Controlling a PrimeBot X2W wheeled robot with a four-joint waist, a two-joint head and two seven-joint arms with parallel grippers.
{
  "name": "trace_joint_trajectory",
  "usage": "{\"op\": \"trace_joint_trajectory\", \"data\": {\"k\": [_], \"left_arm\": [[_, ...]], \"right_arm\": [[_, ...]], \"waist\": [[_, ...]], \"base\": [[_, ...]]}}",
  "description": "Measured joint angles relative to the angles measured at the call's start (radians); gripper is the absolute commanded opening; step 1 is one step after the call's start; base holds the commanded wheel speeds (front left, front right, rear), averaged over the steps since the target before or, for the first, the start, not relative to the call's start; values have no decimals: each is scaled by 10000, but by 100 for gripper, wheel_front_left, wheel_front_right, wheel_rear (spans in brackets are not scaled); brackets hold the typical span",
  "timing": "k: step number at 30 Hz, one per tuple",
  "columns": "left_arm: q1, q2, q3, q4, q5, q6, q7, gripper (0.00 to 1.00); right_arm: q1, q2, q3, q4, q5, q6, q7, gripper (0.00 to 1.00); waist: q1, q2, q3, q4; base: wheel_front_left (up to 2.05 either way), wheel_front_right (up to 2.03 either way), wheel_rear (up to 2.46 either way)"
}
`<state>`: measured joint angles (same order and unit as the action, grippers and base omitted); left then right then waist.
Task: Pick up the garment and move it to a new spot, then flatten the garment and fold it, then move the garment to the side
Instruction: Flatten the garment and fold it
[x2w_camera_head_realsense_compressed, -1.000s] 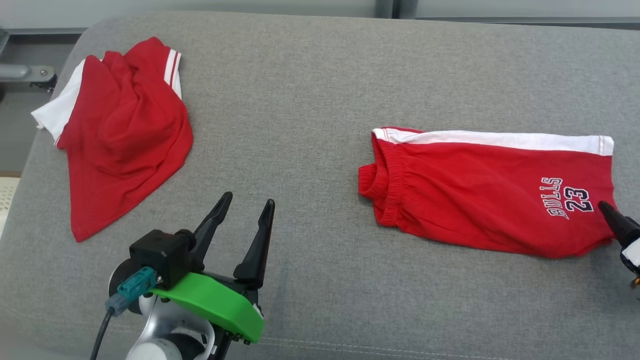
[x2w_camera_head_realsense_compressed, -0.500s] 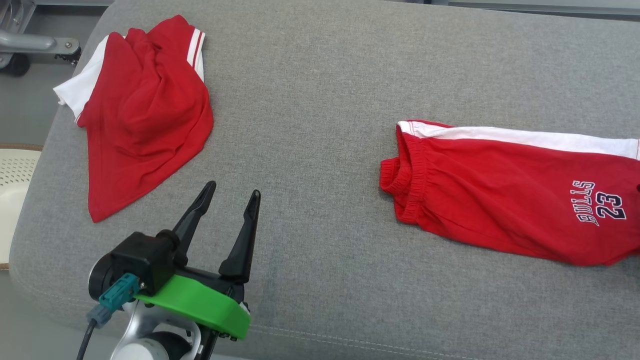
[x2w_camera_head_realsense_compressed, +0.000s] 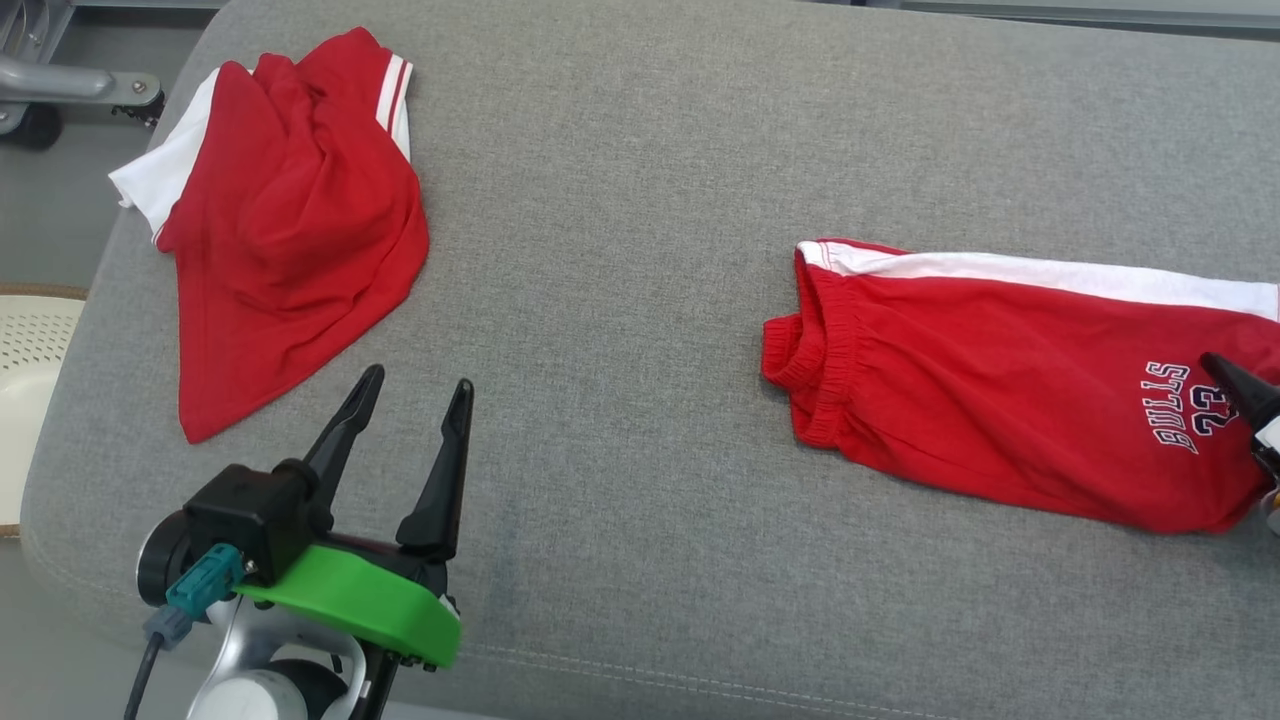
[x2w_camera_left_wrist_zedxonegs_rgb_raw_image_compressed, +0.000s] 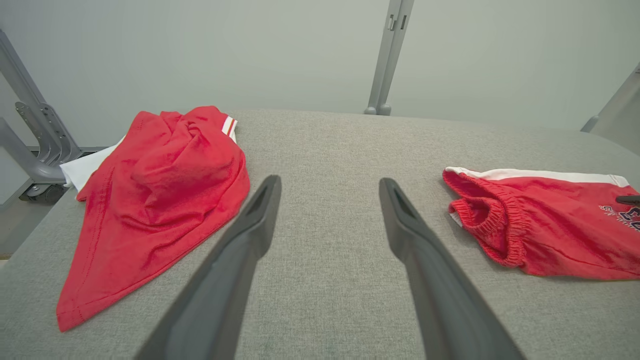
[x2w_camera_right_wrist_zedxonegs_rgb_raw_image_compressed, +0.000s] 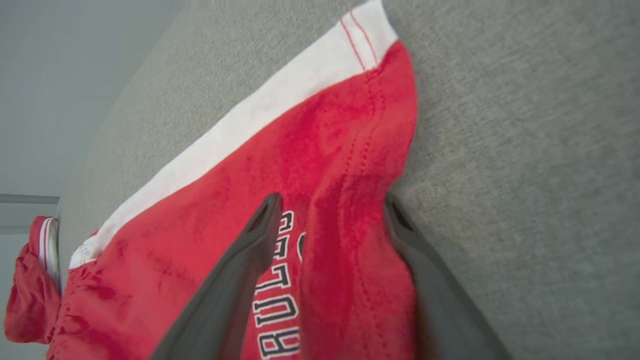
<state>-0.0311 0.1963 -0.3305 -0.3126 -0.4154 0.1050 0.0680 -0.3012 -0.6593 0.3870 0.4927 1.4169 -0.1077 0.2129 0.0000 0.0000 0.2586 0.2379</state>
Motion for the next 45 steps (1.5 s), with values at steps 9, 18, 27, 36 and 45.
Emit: {"op": "trace_joint_trajectory", "data": {"k": [9,18,27,36,45], "left_arm": [[17,88,280,151,-23,-8,-209,100],[205,94,472,535,-148,-8,-529,100],[316,81,602,968,-420,-155,-815,100],[310,-15,412,1285,-522,-355,-955,100],[6,-209,10,1576,-566,-709,-966,100]], "right_arm": [[-100,173,-313,295,176,138,-278,0],[-164,-198,-754,675,454,366,-366,0],[-87,-940,-1168,587,598,715,-449,0],[-203,-466,-460,-1593,499,1476,-69,0],[-498,86,802,-2706,-485,1009,276,0]], "waist": [[0,0,9,-30],[0,0,-67,-333],[0,0,-250,-548],[0,0,-297,-386],[0,0,-248,-75]], "base": [[0,0,0],[0,0,0],[0,0,0],[0,0,0],[0,0,0]]}}
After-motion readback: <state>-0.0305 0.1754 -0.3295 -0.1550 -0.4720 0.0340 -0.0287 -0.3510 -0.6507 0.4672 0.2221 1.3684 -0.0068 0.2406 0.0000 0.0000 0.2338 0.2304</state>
